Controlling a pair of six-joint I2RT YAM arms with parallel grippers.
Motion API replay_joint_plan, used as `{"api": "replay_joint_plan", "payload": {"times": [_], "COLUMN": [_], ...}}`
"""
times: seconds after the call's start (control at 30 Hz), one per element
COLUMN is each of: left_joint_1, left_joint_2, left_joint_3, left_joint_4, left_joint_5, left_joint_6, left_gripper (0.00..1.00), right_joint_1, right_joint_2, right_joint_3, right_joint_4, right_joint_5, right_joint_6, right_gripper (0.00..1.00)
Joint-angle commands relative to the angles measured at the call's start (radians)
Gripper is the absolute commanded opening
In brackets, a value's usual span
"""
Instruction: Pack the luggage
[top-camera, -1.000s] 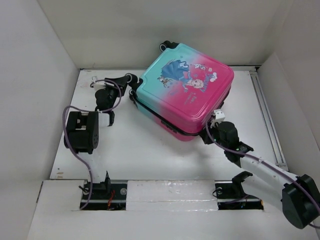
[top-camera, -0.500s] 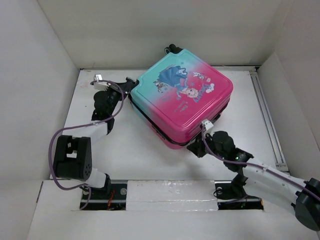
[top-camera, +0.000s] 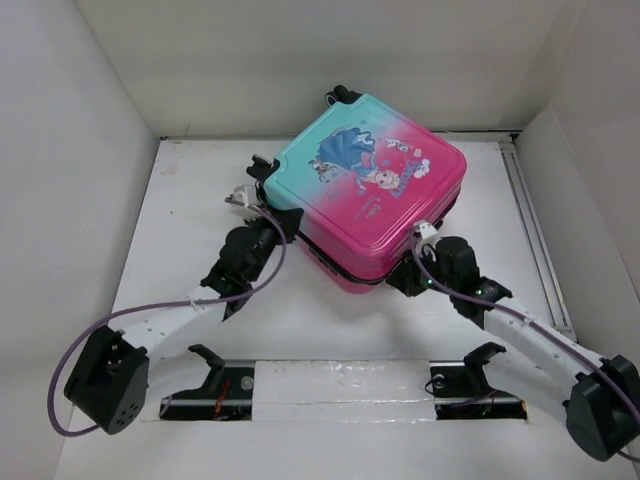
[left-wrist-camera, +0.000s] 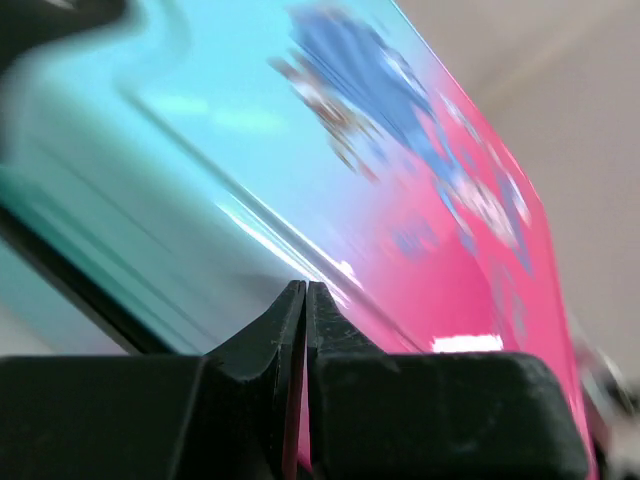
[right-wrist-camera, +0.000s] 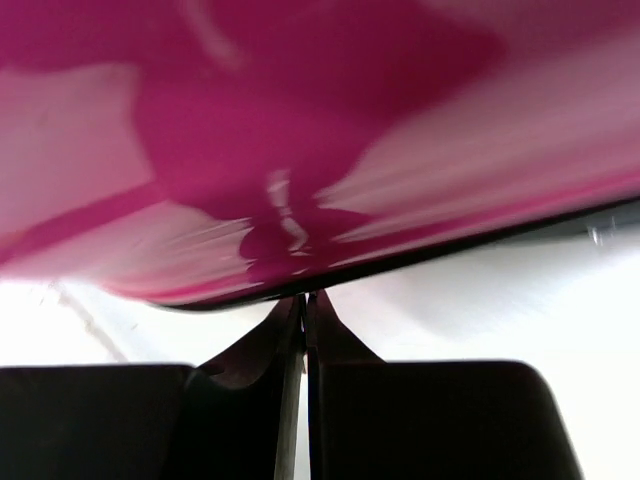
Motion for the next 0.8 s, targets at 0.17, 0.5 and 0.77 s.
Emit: {"api": "replay_joint_plan", "payload": {"times": [0.17,0.5,0.77], "left_joint_1": [-0.282,-0.382,-0.382], "left_joint_2": [0.115,0.448,0.581], "left_joint_3": [-0.019,0.143,0.272], "left_joint_4": [-0.003,0.152,0.184], "left_joint_5": [-0.089,-0.045,0.081], "left_joint_6": [0.101,0.11,0.05], "left_gripper": [0.0,0.0,0.0], "right_joint_1": [-0.129,0.14,0.483], "right_joint_2": [-0.009,-0.19,-0.069], "right_joint_3": [0.087,-0.037,0.01], "right_joint_4": [0.098,-0.014,0.091], "right_joint_5": [-0.065,-0.004,0.166], "right_joint_6": [-0.027,0.069,0.183], "right_gripper": [0.0,0.0,0.0]}}
